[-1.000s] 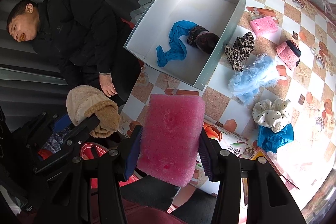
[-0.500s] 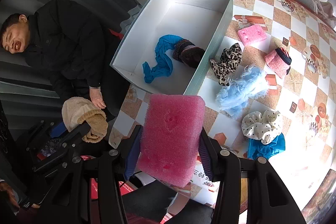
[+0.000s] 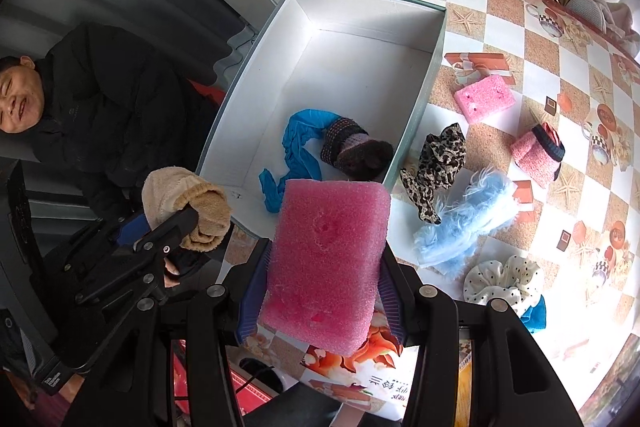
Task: Organize soft objects
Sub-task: 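Carry the pink sponge and beige hat with both tools over the white box, then open both tools to drop the sponge and beige hat into the box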
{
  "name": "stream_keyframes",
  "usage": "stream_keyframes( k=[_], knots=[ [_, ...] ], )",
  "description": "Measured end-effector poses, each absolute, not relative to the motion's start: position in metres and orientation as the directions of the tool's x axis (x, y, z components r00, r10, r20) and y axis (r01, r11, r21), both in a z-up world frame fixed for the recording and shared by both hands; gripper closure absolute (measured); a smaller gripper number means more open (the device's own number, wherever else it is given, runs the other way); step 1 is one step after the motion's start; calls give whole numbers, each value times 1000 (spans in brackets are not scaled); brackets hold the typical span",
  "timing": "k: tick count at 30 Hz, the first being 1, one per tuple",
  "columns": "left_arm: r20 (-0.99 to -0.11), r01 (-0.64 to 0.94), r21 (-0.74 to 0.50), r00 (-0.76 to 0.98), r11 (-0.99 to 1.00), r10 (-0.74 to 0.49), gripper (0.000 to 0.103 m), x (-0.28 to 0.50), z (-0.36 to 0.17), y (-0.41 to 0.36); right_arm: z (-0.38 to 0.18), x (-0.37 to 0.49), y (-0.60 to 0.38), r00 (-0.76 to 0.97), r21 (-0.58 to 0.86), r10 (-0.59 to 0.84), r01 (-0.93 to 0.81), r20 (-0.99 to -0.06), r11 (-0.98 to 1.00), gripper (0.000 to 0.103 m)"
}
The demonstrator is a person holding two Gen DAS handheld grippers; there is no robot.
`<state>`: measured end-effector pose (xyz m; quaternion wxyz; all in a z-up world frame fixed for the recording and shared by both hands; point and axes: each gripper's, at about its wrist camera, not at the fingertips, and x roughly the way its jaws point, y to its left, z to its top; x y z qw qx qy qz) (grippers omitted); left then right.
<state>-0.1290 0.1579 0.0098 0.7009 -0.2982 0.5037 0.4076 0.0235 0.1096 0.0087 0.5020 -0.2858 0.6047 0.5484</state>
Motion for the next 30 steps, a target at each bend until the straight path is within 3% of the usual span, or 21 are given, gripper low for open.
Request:
stream_keyframes(
  k=[18, 20, 24, 26, 30],
  knots=[
    [-970, -882, -4, 118, 471, 211, 71, -112, -26, 193, -5, 22, 164, -310, 351, 194, -907, -931, 234, 51],
    [-968, -882, -4, 122, 471, 221, 66, -111, -26, 193, -5, 23, 167, -315, 356, 195, -905, -929, 234, 51],
    [-963, -882, -16, 140, 470, 230, 20, -111, -23, 193, -4, 24, 171, -330, 370, 196, -900, -924, 231, 46],
    [-958, -883, -16, 147, 469, 245, 19, -111, -20, 193, -2, 26, 171, -335, 379, 208, -895, -919, 236, 19],
    [-956, -894, -71, 187, 443, 224, 0, -116, -20, 195, -1, 33, 170, -349, 397, 211, -877, -913, 270, 17]
  ],
)
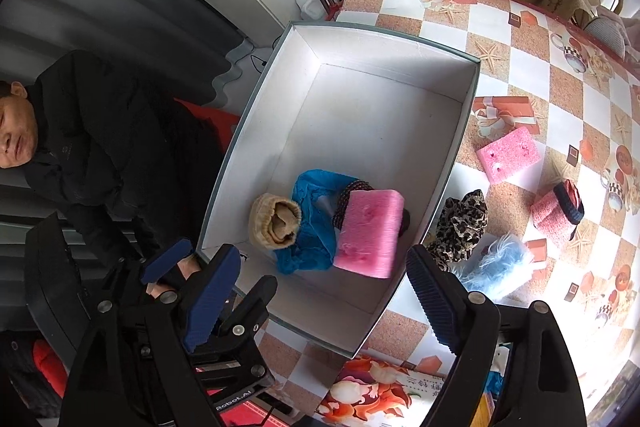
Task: Organize soft objects
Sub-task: 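Open both tools to drop the sponge and beige hat into the box, then move both tools back toward the polka-dot scrunchie and blue cloth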
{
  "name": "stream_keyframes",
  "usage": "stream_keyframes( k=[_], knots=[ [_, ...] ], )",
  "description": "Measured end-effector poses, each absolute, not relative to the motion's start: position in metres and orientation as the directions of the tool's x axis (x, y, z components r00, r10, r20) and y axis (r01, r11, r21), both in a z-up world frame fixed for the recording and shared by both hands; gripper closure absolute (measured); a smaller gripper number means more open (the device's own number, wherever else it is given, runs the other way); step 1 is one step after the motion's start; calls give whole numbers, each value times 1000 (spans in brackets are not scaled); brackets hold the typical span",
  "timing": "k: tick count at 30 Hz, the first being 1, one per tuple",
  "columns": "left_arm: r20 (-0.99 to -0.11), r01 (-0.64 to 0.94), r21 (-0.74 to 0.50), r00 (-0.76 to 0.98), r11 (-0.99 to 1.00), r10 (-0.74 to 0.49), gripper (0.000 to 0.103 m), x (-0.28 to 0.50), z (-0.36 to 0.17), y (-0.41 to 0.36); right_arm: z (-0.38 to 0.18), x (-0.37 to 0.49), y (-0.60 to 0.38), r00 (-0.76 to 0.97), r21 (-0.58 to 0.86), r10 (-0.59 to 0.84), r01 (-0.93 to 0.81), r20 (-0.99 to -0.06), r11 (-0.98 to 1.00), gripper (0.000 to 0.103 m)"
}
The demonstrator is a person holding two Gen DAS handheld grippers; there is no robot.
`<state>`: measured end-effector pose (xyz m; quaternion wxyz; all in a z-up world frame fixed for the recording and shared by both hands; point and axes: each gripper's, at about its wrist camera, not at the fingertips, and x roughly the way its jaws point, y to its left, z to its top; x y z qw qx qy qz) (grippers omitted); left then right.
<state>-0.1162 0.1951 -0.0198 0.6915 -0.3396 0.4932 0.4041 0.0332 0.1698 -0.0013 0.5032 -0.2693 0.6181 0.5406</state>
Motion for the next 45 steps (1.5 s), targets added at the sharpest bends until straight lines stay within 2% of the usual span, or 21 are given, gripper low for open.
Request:
stream_keyframes(
  k=[2, 4, 13, 18, 23, 34, 37, 41, 45],
  knots=[
    [-951, -899, -116, 223, 422, 213, 0, -120, -18, 196, -1, 40, 166, -364, 414, 210, -861, -907, 296, 15],
    [-945, -896, -143, 250, 421, 212, 0, -120, -14, 195, 3, 50, 158, -361, 417, 219, -851, -906, 319, 0],
    [-925, -822, -185, 331, 538, 188, 0, -82, 8, 160, 25, 128, 80, -372, 417, 191, -782, -909, 464, 0],
    [-927, -752, -163, 338, 639, 162, 0, -39, 10, 125, 12, 176, 25, -334, 327, 99, -749, -938, 575, 0],
    [-948, -686, -121, 295, 717, 122, 0, 0, -3, 94, -25, 212, -16, -314, 241, -7, -741, -949, 627, 0],
    [-987, -621, -77, 156, 780, 27, 0, 43, -52, 52, -151, 229, -37, -419, 240, -187, -771, -888, 589, 0],
    [-994, -597, -58, 108, 800, 9, 0, 56, -71, 42, -170, 226, -32, -413, 245, -203, -798, -888, 550, 0],
    [-999, -562, -39, 45, 827, -17, 0, 82, -103, 34, -183, 225, -27, -290, 151, -235, -867, -928, 476, 0],
    [-999, -556, -17, -21, 831, -35, 0, 111, -138, 34, -191, 234, -38, -271, 129, -223, -857, -937, 499, 0]
  ],
)
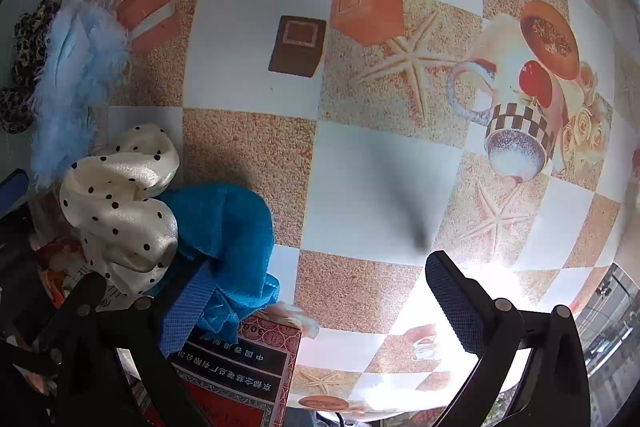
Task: Organize soft objects
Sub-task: 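Move both tools back toward the polka-dot scrunchie and blue cloth, then close the left tool on the polka-dot scrunchie while the right tool grasps the blue cloth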
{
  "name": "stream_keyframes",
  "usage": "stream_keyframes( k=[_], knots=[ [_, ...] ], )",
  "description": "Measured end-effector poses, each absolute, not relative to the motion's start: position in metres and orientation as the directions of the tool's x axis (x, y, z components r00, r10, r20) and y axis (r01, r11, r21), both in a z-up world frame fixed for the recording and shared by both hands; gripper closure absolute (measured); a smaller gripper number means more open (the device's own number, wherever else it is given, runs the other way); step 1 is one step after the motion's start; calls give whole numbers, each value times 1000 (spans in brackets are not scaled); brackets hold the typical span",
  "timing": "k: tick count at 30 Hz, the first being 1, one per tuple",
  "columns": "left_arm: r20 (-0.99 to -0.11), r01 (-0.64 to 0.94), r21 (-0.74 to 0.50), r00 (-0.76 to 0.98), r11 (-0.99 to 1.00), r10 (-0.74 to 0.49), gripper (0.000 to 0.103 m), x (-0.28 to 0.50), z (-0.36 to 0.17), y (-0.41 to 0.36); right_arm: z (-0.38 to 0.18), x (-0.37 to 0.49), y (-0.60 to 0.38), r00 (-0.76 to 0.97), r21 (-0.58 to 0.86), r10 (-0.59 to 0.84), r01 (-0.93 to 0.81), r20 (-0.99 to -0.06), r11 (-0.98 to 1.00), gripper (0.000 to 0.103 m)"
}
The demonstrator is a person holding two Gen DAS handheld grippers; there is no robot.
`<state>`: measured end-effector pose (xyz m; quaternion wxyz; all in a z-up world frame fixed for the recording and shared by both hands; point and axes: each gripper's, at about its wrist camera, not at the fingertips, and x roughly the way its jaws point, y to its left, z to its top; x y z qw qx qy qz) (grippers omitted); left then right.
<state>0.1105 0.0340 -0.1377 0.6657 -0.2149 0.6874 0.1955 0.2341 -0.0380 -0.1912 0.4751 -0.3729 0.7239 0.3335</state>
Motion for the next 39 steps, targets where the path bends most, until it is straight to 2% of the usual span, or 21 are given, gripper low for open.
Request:
stream_keyframes(
  k=[5, 11, 12, 15, 17, 22, 29, 34, 39],
  knots=[
    [-999, -562, 31, -35, 826, 14, 0, 123, -144, 36, -192, 261, -73, -203, 55, -219, -839, -954, 541, 0],
    [-1000, -503, -19, 29, 864, -5, 0, 129, -122, 27, -186, 328, -152, -149, -64, -236, -705, -960, 706, 0],
    [-999, -495, -35, 46, 868, -14, 0, 130, -117, 25, -180, 335, -163, -163, -39, -196, -667, -967, 744, 0],
    [-996, -463, -66, 83, 884, -31, 0, 137, -108, 17, -157, 337, -182, -256, 187, 44, -568, -966, 801, 0],
    [-998, -433, -36, 58, 901, -12, 0, 146, -113, 10, -146, 325, -175, -271, 261, 118, -585, -955, 768, 0],
    [-1000, -387, -7, 6, 922, -5, 0, 167, -138, -4, -154, 289, -141, -215, 204, 69, -711, -974, 673, 0],
    [-999, -360, 25, -39, 933, 11, 0, 180, -164, -22, -182, 270, -142, -97, 37, -61, -774, -993, 632, 0],
    [-995, -387, 50, -94, 921, 15, 0, 180, -185, -18, -183, 270, -139, -97, 37, -60, -769, -993, 639, 0],
    [-997, -422, 20, -77, 906, -13, 0, 172, -190, -11, -183, 275, -116, -91, 37, -53, -768, -994, 639, 0]
  ],
)
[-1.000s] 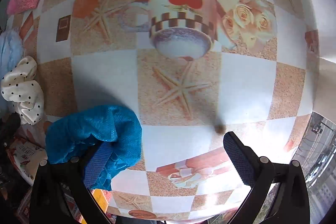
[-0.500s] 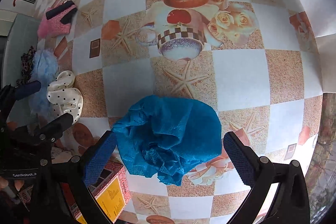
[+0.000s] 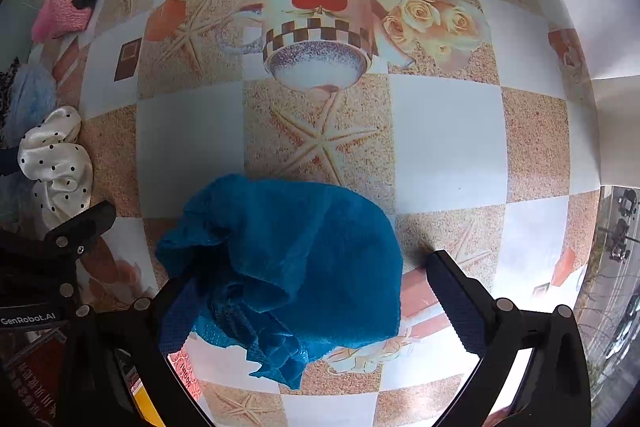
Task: Organize soft objects
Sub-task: 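Close the left tool on the polka-dot scrunchie while the right tool grasps the blue cloth, then lift and carry the scrunchie and blue cloth with both tools over the box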
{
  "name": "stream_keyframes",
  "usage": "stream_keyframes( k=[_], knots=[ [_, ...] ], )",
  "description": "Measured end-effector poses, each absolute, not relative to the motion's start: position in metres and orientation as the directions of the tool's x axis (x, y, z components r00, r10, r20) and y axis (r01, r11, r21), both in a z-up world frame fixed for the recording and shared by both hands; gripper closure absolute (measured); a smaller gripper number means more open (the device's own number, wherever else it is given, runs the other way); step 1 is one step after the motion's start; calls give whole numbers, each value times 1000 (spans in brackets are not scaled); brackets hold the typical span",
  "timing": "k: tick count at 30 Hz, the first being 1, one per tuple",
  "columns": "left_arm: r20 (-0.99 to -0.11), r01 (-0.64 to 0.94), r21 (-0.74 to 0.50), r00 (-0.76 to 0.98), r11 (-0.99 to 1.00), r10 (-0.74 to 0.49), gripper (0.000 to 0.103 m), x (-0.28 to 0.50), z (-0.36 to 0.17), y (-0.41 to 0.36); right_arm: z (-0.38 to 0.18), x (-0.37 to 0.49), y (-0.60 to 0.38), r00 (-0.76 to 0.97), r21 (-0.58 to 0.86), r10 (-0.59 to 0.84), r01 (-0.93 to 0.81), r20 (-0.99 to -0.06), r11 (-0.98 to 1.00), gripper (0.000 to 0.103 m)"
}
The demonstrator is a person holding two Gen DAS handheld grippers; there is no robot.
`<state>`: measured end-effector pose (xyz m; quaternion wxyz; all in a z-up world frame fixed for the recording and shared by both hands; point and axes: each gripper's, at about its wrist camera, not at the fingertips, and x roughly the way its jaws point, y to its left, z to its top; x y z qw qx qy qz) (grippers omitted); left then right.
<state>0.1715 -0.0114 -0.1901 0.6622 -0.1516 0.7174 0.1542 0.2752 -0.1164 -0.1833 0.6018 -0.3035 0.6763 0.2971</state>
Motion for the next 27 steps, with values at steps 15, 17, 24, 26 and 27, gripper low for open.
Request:
stream_keyframes(
  k=[15, 17, 24, 26, 27],
  knots=[
    [-998, -393, 39, -52, 919, 20, 80, 181, -160, -3, -160, 266, -124, -148, 138, 40, -742, -988, 656, 69],
    [-1000, -406, 28, -22, 913, 21, 81, 176, -149, 0, -151, 267, -126, -166, 173, 74, -724, -983, 668, 69],
    [-995, -429, 66, 43, 901, 93, 81, 150, -105, 1, -103, 262, -125, -155, 222, 159, -721, -975, 657, 69],
    [-992, -441, 76, 53, 894, 111, 81, 140, -91, -1, -89, 261, -124, -153, 238, 185, -711, -971, 661, 69],
    [-991, -448, 83, 57, 890, 121, 81, 135, -85, 0, -82, 261, -124, -153, 249, 200, -706, -968, 663, 69]
  ],
)
